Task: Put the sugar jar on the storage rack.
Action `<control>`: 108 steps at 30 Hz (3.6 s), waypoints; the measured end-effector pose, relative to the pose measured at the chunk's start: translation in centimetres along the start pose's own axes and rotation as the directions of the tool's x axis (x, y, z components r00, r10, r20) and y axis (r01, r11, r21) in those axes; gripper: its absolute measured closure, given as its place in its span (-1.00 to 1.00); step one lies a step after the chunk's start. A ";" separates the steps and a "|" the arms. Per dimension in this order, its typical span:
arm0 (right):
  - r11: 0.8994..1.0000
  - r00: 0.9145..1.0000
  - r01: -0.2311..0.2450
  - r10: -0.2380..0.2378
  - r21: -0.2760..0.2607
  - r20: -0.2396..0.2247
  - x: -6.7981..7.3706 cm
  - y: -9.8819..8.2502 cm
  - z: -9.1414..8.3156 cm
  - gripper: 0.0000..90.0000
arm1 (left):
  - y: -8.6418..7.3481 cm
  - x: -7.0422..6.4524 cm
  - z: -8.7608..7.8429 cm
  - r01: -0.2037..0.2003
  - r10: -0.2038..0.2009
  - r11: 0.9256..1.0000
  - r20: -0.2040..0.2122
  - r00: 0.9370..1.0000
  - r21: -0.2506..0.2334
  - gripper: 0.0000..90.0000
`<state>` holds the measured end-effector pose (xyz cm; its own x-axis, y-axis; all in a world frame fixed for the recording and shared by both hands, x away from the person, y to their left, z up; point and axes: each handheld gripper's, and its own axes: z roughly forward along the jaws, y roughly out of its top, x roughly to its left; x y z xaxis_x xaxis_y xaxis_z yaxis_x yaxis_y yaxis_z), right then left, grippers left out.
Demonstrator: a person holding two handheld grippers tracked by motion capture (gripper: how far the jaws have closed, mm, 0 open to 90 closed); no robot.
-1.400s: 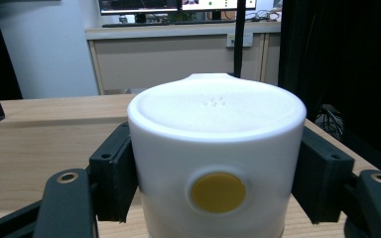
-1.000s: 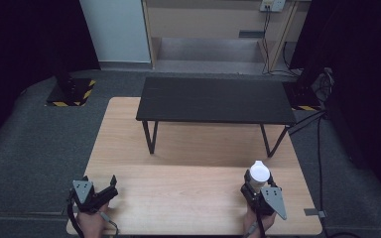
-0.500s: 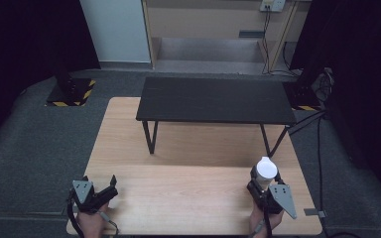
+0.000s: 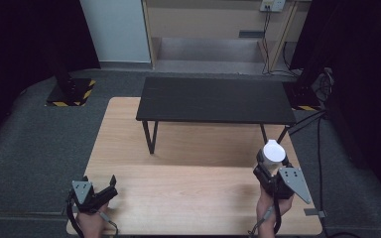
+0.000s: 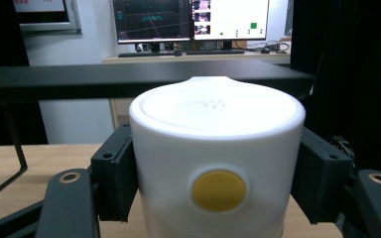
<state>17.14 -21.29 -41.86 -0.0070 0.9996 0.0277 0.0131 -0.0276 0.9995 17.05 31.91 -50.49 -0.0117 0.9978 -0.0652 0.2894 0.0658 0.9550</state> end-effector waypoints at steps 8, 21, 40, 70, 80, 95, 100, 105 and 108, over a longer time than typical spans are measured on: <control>1.000 1.000 -0.014 0.014 -0.009 -0.006 -0.5 2.7 1.4 -0.32 | 0.0 0.0 0.0 0.002 -0.002 1.000 0.002 1.000 -0.003 -1.00; 1.000 0.999 -0.012 0.011 -0.028 -0.051 -1.3 7.8 3.9 -0.32 | 0.0 0.0 0.0 0.009 -0.009 1.000 0.001 1.000 -0.004 -1.00; 1.000 0.997 -0.003 0.002 -0.007 -0.079 -1.9 12.2 10.0 -0.32 | 0.0 0.2 0.1 0.032 -0.032 0.999 0.002 0.999 0.000 -1.00; 0.999 0.998 0.024 -0.022 0.028 -0.063 -1.6 13.2 17.7 -0.32 | 0.2 0.2 0.2 0.016 -0.016 1.000 0.009 1.000 0.009 -1.00; 0.999 0.998 0.017 -0.015 0.035 -0.053 -1.9 12.8 18.0 -0.32 | 0.2 0.2 0.2 0.013 -0.013 1.000 0.011 1.000 0.012 -1.00; 1.000 0.998 0.016 -0.016 0.005 -0.059 -2.1 11.9 18.1 -0.32 | 0.2 0.2 0.2 0.007 -0.007 1.000 0.010 1.000 0.012 -1.00; 1.000 0.998 0.014 -0.013 0.018 -0.059 -2.0 11.9 18.3 -0.48 | 0.2 0.2 0.2 0.009 -0.009 1.000 0.010 1.000 0.012 -1.00; 1.000 0.999 0.022 -0.022 0.009 -0.046 -1.5 11.3 18.3 -0.87 | 0.2 0.2 0.2 0.011 -0.011 1.000 0.011 1.000 0.011 -1.00; 0.999 0.998 0.039 -0.038 0.014 -0.043 -1.3 11.4 18.4 -0.99 | 0.2 0.2 0.2 0.011 -0.011 1.000 0.011 1.000 0.011 -1.00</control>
<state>35.67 -22.81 -30.74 -0.0510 0.9986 -0.0100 0.0272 0.0114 0.9996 17.30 32.11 -50.39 -0.0048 0.9969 -0.0788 0.2997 0.0766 0.9510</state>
